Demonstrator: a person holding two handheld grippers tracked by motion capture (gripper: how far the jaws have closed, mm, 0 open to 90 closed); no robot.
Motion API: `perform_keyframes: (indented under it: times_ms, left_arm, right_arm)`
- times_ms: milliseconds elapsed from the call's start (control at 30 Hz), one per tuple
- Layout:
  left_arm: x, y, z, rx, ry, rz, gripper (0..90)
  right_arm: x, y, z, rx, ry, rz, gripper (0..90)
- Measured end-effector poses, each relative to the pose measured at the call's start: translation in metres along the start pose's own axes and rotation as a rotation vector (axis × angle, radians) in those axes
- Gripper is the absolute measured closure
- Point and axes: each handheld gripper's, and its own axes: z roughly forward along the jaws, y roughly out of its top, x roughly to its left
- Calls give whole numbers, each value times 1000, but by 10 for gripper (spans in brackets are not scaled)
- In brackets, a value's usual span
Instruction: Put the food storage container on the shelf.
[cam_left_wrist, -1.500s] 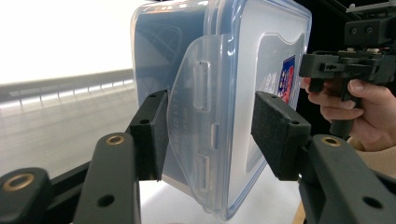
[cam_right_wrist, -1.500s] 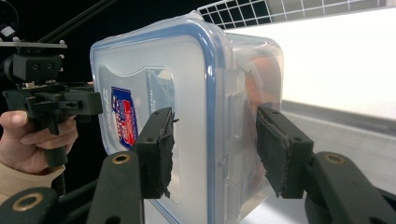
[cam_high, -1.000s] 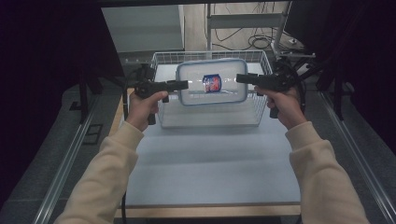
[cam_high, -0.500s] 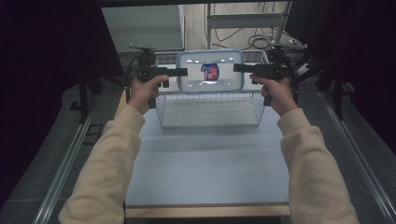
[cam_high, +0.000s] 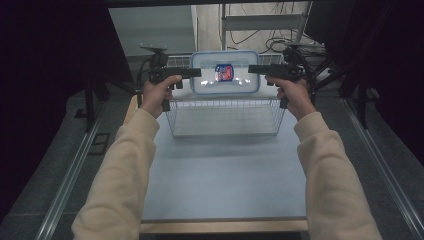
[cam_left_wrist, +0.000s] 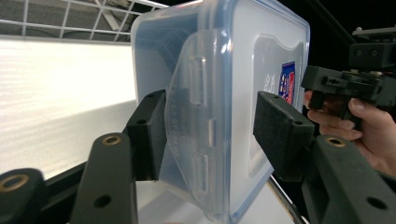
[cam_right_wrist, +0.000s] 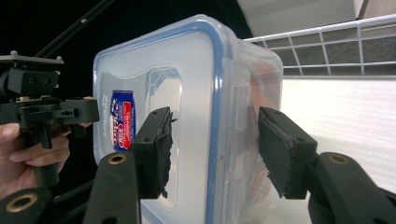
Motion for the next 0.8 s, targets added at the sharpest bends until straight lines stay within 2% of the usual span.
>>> perform_keyframes:
  times_ms: [167,300,433,667,733,800]
  left_arm:
    - [5,8,7,13,12,-27,424]
    - [8,10,14,-4,17,-56,398]
    - [11,11,21,-14,27,-67,362]
    - [22,10,31,8,17,-144,279]
    - [22,10,33,-5,22,-143,253]
    - [21,10,34,-5,33,-137,244]
  right_arm:
    - [-2,2,6,-3,-24,26,447]
    - [-6,3,11,-7,-33,57,433]
    - [-9,3,14,-21,-44,85,416]
    - [-7,1,19,-28,-112,69,446]
    - [-5,-1,21,-35,-129,68,434]
    - [-6,-3,21,-46,-126,74,435]
